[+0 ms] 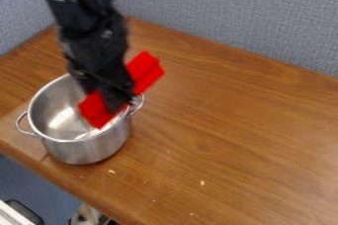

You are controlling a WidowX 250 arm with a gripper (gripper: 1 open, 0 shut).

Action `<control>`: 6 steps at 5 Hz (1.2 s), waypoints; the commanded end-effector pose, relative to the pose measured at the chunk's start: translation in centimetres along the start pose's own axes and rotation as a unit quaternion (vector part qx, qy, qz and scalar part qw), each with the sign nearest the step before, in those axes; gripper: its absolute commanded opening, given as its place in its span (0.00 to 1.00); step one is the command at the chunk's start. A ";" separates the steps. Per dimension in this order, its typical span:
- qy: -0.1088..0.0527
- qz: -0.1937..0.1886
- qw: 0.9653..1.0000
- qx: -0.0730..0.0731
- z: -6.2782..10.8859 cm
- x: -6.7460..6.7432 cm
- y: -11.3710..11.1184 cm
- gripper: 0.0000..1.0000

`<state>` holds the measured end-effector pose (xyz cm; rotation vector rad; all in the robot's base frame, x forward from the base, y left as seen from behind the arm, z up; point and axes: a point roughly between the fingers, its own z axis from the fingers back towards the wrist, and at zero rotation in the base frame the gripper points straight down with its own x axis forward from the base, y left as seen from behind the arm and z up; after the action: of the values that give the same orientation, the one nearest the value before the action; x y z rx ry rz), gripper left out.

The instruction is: Move the red object from the metal pot to the table

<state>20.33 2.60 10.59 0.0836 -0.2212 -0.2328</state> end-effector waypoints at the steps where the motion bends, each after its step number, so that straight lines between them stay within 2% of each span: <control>1: -0.017 -0.052 0.998 -0.010 0.4 3.0 -3.6 0.00; 2: -0.003 -0.065 0.998 -0.005 -1.5 2.8 -4.8 0.00; 3: 0.001 -0.084 0.996 -0.007 -3.5 1.8 -4.9 0.00; 4: 0.008 -0.092 0.996 -0.010 -6.4 1.9 -4.3 0.00; 6: 0.007 -0.123 0.992 -0.025 -9.3 2.1 -3.6 0.00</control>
<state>24.84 -1.34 3.45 0.0747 -0.2736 -0.4965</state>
